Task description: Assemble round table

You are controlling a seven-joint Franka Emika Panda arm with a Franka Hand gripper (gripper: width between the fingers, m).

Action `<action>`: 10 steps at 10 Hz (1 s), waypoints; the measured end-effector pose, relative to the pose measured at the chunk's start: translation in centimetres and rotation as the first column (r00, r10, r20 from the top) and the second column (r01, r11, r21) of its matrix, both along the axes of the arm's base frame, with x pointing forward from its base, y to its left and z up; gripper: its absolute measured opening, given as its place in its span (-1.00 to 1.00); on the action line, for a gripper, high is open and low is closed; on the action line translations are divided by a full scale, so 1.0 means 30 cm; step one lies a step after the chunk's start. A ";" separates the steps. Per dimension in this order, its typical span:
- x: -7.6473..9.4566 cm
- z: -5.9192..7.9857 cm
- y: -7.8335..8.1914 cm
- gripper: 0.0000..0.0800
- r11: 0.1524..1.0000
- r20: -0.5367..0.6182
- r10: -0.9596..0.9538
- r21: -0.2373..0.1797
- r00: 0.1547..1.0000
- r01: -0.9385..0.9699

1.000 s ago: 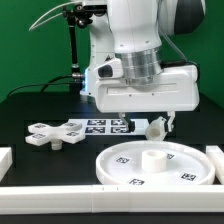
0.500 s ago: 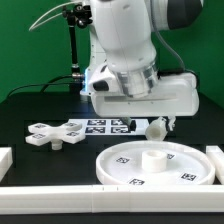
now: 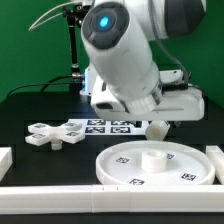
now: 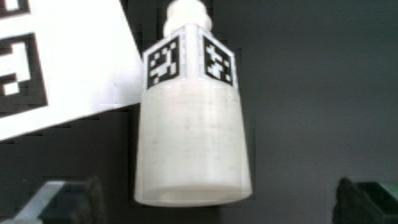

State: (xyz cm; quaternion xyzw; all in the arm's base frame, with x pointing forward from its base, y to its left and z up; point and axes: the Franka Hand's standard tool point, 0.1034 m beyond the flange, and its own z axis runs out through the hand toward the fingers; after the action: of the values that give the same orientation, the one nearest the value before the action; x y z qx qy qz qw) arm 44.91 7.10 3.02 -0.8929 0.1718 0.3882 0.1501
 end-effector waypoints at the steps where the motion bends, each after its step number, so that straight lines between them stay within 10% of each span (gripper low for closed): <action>1: -0.030 -0.006 -0.004 0.62 1.000 -0.088 0.010 0.030 0.996 -0.007; 9: -0.066 -0.080 0.008 0.62 0.996 -0.238 0.041 0.088 0.970 -0.021; 10: -0.067 -0.083 0.008 0.32 0.996 -0.237 0.040 0.087 0.971 -0.020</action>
Offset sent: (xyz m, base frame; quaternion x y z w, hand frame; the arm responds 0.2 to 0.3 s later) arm -0.0101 0.0000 -0.0047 -0.0178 -0.1358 0.0478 0.9894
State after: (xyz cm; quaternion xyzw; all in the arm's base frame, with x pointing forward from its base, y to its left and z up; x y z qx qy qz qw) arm 42.91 7.35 0.54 -0.8353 0.1585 0.5016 0.1598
